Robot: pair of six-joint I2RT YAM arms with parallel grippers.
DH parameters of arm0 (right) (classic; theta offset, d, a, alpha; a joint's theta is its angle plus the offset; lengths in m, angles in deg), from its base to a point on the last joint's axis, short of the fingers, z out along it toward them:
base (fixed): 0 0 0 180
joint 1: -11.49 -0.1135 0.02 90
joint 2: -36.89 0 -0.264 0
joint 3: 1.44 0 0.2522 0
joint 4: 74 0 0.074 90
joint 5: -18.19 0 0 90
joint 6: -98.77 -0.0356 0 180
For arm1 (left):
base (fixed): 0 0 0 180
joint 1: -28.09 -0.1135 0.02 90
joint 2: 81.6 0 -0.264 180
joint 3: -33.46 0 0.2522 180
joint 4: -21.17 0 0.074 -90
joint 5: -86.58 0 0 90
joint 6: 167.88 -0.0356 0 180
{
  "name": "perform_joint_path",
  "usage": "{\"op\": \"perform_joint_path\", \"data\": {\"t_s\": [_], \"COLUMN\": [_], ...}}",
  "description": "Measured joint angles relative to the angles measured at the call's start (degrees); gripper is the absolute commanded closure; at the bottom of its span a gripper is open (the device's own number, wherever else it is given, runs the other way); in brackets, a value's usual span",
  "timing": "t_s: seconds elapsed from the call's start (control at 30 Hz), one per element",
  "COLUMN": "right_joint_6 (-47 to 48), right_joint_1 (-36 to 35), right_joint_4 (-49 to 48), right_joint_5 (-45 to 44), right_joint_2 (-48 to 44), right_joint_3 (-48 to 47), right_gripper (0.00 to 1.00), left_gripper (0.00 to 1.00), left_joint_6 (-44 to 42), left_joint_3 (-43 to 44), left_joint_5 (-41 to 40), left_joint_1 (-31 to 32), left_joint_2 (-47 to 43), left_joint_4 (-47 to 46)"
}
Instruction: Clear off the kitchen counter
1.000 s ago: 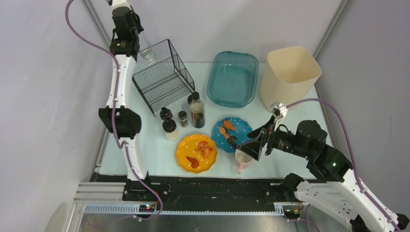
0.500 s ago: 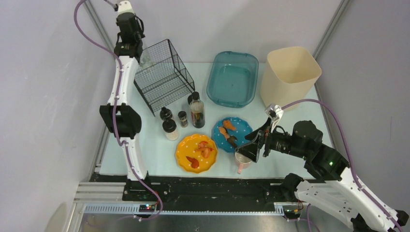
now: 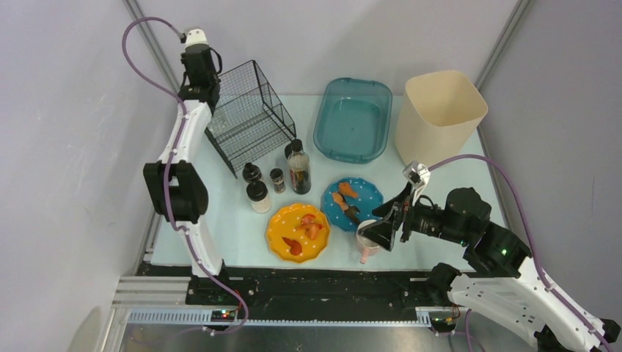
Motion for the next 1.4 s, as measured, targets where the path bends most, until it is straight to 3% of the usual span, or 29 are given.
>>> {"op": "perform_joint_path", "data": {"t_s": [0.23,0.7,0.77,0.9,1.1,1.23,1.4], "right_joint_6": [-0.20,-1.25,-1.25,-1.25,-1.25,-1.53,-2.12], "right_joint_1": [-0.79,-2.64,-2.91,-3.37,-3.78,-4.00,-4.24], "right_joint_4": [-0.15,-0.39,-0.39,-0.42,-0.37,-0.26,0.09], "right_joint_5": [-0.52,-2.08,-2.51,-2.75,-3.23,-3.98,-4.44], "right_joint_2": [-0.52,-0.66,-0.66,-0.59,-0.48,-0.50,-0.70], "right_joint_3": [0.57,2.10,2.10,2.10,2.10,2.10,2.10], "right_gripper": [0.05,0.04,0.04,0.04,0.04,0.03,0.02], "left_gripper": [1.00,0.99,0.89,0.58,0.30,0.02,0.00], "left_joint_6": [-0.02,0.42,1.01,2.08,4.20,5.51,6.14], "left_joint_3": [-7.67,-20.33,-20.96,-23.10,-27.71,-30.53,-32.50], "left_joint_5": [-1.11,-1.95,-2.03,-2.03,-1.73,-1.64,-1.09], "left_joint_1": [0.00,0.00,0.00,-0.02,-0.04,-0.04,-0.04], "left_joint_2": [-5.81,-8.13,-8.46,-9.55,-12.52,-14.88,-17.42], "left_joint_4": [-4.85,-12.57,-13.38,-15.15,-18.01,-19.52,-20.09]}}
